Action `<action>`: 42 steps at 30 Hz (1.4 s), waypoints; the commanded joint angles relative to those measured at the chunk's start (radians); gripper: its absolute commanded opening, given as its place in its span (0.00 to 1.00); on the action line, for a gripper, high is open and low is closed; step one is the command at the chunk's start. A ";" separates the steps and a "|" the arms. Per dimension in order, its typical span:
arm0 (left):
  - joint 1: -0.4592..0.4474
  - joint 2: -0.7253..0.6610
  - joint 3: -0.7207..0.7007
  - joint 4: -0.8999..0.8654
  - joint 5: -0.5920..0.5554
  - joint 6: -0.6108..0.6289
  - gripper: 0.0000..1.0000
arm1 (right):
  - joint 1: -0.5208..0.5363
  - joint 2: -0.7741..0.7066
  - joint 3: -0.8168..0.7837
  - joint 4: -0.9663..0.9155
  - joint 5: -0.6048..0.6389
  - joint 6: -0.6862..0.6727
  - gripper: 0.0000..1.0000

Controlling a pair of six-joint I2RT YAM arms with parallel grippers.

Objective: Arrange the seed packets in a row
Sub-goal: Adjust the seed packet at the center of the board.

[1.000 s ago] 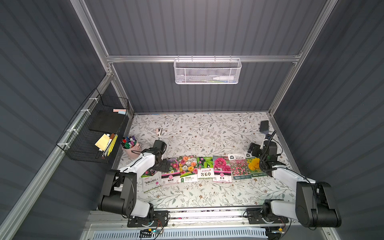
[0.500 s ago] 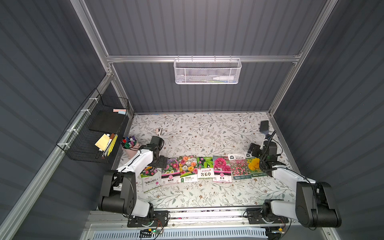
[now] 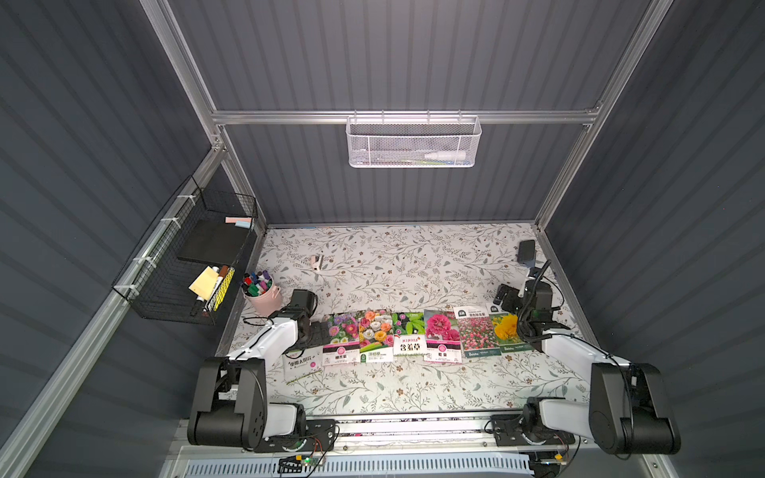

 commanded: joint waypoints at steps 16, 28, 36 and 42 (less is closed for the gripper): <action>0.027 0.079 -0.021 0.076 0.086 -0.053 0.99 | 0.003 -0.013 0.024 -0.015 0.028 0.003 0.99; 0.029 0.216 0.049 0.286 0.209 -0.113 0.99 | 0.003 -0.008 0.028 -0.024 0.022 0.003 0.99; 0.029 0.232 0.074 0.304 0.269 -0.127 0.99 | 0.003 -0.001 0.033 -0.025 0.025 0.000 0.99; 0.027 0.191 0.059 0.298 0.320 -0.167 0.99 | 0.003 0.015 0.036 -0.021 0.019 0.004 0.99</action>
